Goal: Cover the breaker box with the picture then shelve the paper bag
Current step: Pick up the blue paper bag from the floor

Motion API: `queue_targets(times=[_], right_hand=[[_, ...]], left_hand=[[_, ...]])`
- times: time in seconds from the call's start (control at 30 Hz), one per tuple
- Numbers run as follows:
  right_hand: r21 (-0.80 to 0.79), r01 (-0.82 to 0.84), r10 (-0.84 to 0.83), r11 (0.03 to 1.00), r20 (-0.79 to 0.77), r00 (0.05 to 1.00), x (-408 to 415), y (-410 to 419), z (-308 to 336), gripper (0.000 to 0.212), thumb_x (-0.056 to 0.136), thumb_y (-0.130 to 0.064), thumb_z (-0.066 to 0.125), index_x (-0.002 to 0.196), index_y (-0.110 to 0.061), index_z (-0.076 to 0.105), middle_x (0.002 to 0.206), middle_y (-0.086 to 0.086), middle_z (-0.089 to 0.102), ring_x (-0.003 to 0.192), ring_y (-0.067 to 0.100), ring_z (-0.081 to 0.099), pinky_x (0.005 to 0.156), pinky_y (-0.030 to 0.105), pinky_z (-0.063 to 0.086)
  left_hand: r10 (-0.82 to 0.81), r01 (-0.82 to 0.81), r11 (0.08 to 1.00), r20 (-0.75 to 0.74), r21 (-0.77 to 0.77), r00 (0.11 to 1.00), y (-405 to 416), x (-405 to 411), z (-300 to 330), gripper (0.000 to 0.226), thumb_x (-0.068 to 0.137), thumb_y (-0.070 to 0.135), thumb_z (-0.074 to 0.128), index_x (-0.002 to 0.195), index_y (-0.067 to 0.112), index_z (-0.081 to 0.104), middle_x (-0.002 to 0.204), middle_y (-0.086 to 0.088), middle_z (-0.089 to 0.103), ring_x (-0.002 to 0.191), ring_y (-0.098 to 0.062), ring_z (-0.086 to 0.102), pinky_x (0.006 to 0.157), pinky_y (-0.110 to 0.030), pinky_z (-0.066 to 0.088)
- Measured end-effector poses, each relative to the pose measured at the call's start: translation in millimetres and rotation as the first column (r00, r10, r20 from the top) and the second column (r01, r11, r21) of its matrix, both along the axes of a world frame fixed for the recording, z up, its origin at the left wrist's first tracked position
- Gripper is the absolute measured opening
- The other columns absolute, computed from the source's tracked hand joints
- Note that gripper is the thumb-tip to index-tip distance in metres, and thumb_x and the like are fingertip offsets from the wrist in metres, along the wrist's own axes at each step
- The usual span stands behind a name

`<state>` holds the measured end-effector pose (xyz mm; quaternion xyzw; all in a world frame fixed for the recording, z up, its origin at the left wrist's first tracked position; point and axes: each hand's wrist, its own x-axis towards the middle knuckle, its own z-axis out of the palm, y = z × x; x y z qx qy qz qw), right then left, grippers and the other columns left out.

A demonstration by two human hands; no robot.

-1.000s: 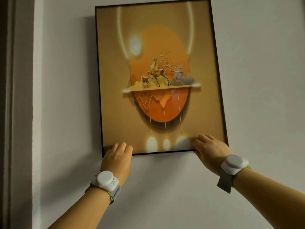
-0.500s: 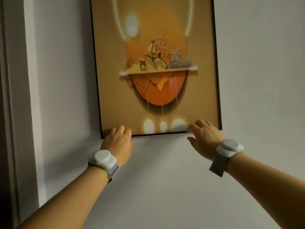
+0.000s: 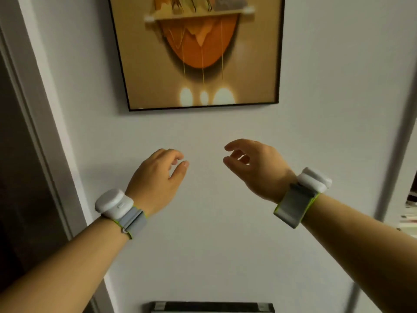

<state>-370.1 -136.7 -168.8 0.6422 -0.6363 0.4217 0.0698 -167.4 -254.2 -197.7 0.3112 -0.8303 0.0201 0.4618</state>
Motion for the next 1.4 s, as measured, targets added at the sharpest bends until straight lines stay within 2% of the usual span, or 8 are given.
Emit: queue_targets(times=[0.13,0.3,0.43,0.63,0.83,1.0,1.27,1.4], right_hand=[[0.085,-0.059,0.048,0.995,0.123,0.991,-5.4,34.1,-57.3,0.029,0.087,-0.043,0.055,0.114,-0.032,0.06,0.094,-0.014,0.067,0.079,-0.003,0.061,0.066,0.008,0.042],[0.155,-0.105,0.069,0.982,0.22,0.973,-10.8,50.9,-132.4,0.032,0.088,-0.041,0.054,0.118,-0.031,0.06,0.099,-0.014,0.066,0.083,0.003,0.063,0.071,0.012,0.047],[0.228,-0.124,0.064,0.966,0.255,0.965,-9.7,52.2,-189.6,0.034,0.089,-0.04,0.053,0.122,-0.03,0.058,0.105,-0.012,0.065,0.087,0.005,0.062,0.073,0.012,0.046],[0.385,-0.115,0.01,0.916,0.264,0.964,-8.3,41.8,-296.9,0.036,0.089,-0.039,0.055,0.123,-0.027,0.057,0.115,-0.006,0.066,0.095,0.008,0.063,0.081,0.023,0.051],[0.655,-0.054,-0.131,0.754,0.229,0.965,-16.2,36.7,-502.0,0.044,0.088,-0.039,0.057,0.129,-0.027,0.052,0.128,-0.003,0.059,0.107,0.013,0.058,0.09,0.028,0.048],[0.755,0.034,-0.194,0.654,0.124,0.973,-31.8,49.6,-662.8,0.051,0.085,-0.041,0.059,0.132,-0.024,0.049,0.133,0.002,0.055,0.118,0.02,0.053,0.097,0.032,0.042],[0.911,0.076,-0.16,0.406,-0.011,0.987,-51.3,86.8,-856.3,0.073,0.076,-0.045,0.068,0.14,-0.027,0.036,0.146,0.002,0.041,0.13,0.028,0.042,0.104,0.045,0.043],[0.956,0.105,-0.11,0.275,-0.077,0.991,-58.6,105.8,-913.5,0.096,0.064,-0.051,0.077,0.143,-0.029,0.026,0.15,-0.001,0.034,0.139,0.029,0.028,0.107,0.051,0.036]], left_hand=[[-0.002,0.003,0.993,-0.01,0.114,1.0,41.3,-7.0,-54.0,0.032,0.086,0.042,0.046,0.105,0.02,0.06,0.1,0.001,0.062,0.085,-0.017,0.059,0.074,-0.03,0.048],[-0.001,-0.006,0.984,0.041,0.18,0.999,67.3,-17.2,-121.8,0.032,0.088,0.039,0.047,0.108,0.018,0.059,0.102,-0.001,0.062,0.085,-0.018,0.059,0.074,-0.034,0.051],[0.009,-0.026,0.965,0.069,0.26,0.998,74.1,-20.9,-179.5,0.031,0.089,0.039,0.047,0.109,0.018,0.058,0.103,-0.001,0.062,0.085,-0.017,0.059,0.073,-0.035,0.051],[-0.005,-0.078,0.908,0.196,0.413,0.981,62.4,-16.4,-293.0,0.027,0.092,0.035,0.048,0.11,0.016,0.057,0.105,-0.005,0.062,0.087,-0.019,0.058,0.071,-0.035,0.051],[-0.111,-0.151,0.775,0.368,0.614,0.923,52.2,-21.5,-498.5,0.026,0.092,0.029,0.049,0.108,0.01,0.058,0.107,-0.012,0.061,0.095,-0.03,0.057,0.078,-0.039,0.048],[-0.281,-0.196,0.671,0.49,0.715,0.825,56.1,-41.0,-656.6,0.035,0.094,0.031,0.046,0.122,0.011,0.052,0.126,-0.012,0.054,0.112,-0.031,0.051,0.09,-0.039,0.045],[-0.445,-0.246,0.585,0.559,0.773,0.7,80.2,-58.1,-830.2,0.044,0.094,0.033,0.046,0.133,0.014,0.041,0.138,-0.01,0.046,0.122,-0.03,0.045,0.094,-0.041,0.044],[-0.506,-0.351,0.57,0.654,0.743,0.563,81.5,-58.4,-894.6,0.073,0.083,0.041,0.063,0.141,0.017,0.026,0.148,-0.01,0.033,0.131,-0.035,0.034,0.101,-0.047,0.037]])
